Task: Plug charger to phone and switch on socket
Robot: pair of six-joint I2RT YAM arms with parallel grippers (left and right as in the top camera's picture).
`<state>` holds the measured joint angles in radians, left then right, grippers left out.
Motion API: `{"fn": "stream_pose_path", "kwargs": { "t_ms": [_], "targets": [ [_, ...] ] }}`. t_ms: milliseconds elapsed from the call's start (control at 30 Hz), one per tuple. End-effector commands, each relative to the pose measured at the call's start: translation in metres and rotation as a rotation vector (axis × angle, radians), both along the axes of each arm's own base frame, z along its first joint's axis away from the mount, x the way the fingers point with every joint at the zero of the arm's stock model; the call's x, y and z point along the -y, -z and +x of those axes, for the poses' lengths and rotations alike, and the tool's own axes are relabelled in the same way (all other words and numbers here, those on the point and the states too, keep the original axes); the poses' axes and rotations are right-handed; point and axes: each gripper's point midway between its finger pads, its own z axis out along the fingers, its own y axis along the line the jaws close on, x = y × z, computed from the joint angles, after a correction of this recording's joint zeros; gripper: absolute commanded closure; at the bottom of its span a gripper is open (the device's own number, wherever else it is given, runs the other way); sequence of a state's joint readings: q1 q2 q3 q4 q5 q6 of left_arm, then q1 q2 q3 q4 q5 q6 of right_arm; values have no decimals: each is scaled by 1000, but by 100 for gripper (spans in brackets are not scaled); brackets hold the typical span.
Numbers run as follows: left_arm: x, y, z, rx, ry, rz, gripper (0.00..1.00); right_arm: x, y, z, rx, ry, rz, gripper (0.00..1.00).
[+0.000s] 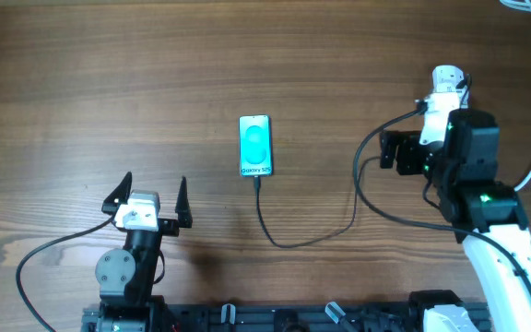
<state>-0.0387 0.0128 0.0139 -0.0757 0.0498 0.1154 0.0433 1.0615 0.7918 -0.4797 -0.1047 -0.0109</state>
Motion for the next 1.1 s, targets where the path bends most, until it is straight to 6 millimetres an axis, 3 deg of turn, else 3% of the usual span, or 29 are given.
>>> {"fn": "stream_pose_path", "kwargs": {
  "t_ms": [0,133,300,800,1067],
  "targets": [
    [0,2,0,2,-3,12,0,-16,27,-8,5,-122,5,0],
    [0,2,0,2,-3,12,0,-32,48,-12,57,-206,61,0],
    [0,2,0,2,-3,12,0,-38,96,-37,18,-236,92,0],
    [0,2,0,2,-3,12,0,-37,101,-59,266,-260,54,0],
    [0,2,0,2,-3,12,0,-28,102,-69,308,-216,22,0]
  ]
}}
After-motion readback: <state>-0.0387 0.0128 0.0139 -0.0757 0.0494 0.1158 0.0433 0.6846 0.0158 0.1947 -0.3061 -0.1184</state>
